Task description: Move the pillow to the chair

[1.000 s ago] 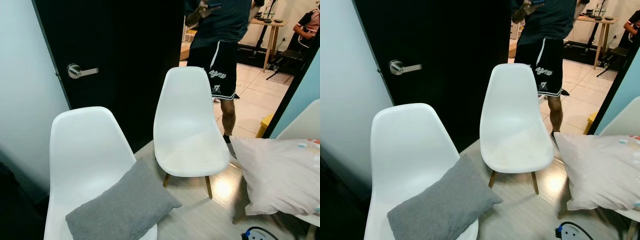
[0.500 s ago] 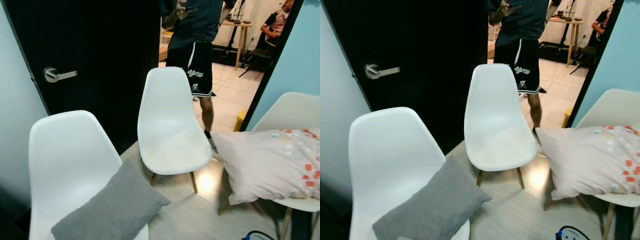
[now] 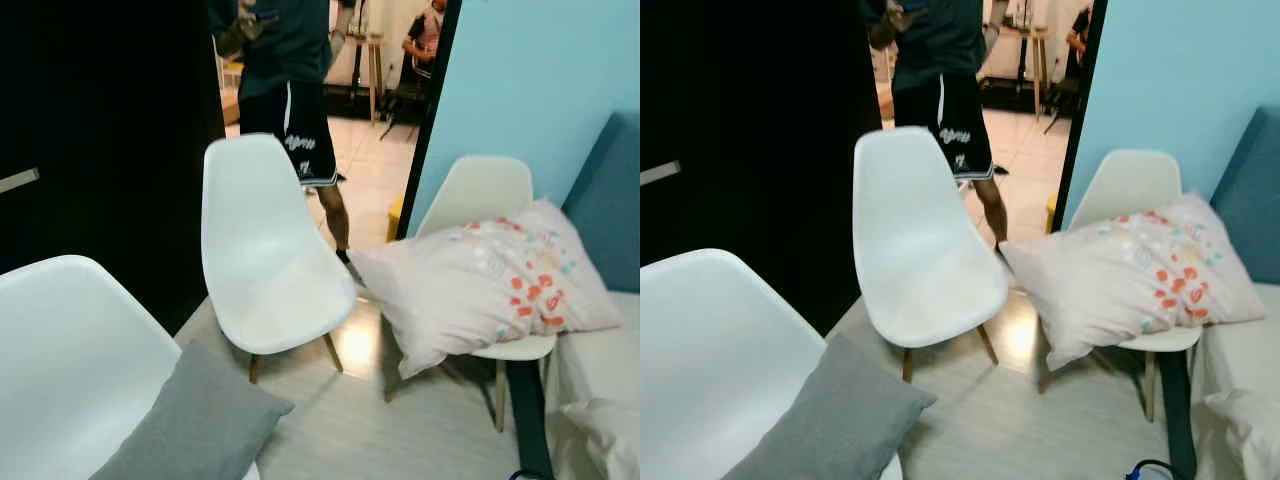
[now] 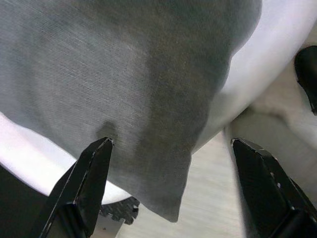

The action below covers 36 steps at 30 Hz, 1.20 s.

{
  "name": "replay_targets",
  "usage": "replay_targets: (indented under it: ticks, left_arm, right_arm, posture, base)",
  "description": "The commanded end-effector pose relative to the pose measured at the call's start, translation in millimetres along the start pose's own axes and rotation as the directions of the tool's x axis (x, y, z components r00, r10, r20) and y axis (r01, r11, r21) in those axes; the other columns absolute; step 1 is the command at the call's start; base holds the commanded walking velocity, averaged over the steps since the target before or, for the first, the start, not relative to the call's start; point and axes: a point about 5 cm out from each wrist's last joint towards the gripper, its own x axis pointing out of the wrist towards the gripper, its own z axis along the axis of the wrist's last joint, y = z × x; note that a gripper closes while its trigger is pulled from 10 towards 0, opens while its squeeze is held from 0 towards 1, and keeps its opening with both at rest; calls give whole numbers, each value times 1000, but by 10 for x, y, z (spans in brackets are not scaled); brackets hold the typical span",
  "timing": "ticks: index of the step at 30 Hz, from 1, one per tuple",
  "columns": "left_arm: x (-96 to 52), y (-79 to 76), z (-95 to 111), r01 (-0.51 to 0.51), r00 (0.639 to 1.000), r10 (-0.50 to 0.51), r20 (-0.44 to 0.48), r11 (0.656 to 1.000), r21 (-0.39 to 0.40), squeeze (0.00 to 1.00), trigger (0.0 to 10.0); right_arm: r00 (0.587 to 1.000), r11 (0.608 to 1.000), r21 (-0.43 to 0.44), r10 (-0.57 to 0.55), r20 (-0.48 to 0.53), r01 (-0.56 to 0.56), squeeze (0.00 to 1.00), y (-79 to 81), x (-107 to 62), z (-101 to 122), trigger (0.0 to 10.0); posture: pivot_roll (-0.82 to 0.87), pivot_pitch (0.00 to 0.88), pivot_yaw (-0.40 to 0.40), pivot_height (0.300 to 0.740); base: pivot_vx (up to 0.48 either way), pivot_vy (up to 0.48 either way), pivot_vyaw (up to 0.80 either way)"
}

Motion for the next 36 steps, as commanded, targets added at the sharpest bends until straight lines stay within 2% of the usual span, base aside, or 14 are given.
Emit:
replay_targets:
  ticks: [1,4,7,12,19,25,33,36]
  left_arm:
    - [-3,5,-36,3,1000,-3,-16,1000,12,0,10000]
    - [-3,3,-34,4,1000,-4,-16,1000,13,0,10000]
    - [-3,-2,-29,5,1000,-5,-15,1000,11,0,10000]
    - [-1,-1,-24,5,1000,-5,-16,1000,9,0,10000]
    - [-1,7,-31,6,1000,-5,-19,1000,13,0,10000]
    - [-2,1,-37,12,1000,-12,-21,999,30,0,10000]
    - [-2,-2,-31,15,1000,-14,-20,999,33,0,10000]
    - [0,-1,-25,16,1000,-15,-18,999,33,0,10000]
  right_arm:
    - [1000,1000,-17,20,-14,-20,0,148,16,-43,10000]
    - [1000,999,-18,27,-14,-28,0,219,23,-44,10000]
    - [999,999,-22,44,-14,-44,0,372,34,-38,10000]
    - [998,998,-34,57,-12,-57,0,446,38,-13,10000]
    - [999,998,-43,52,-5,-52,0,393,36,16,10000]
    - [999,998,-49,42,7,-41,0,323,35,82,10000]
    - [999,997,-52,50,9,-49,0,348,36,128,10000]
    - [999,998,-52,45,2,-45,0,269,30,85,10000]
  posture:
    - [-91,0,-19,740]
    - [-91,0,-19,740]
    - [-90,0,-21,740]
    - [-83,0,-25,740]
    - [-81,0,-26,740]
    - [-88,0,-21,740]
    - [-89,0,-21,740]
    - [-89,0,-21,740]
  base:
    - [0,0,-769]
    - [0,0,-765]
    - [0,0,-763]
    - [0,0,-763]
    - [0,0,-557]
    - [0,0,0]
    - [0,0,-763]
    - [0,0,-763]
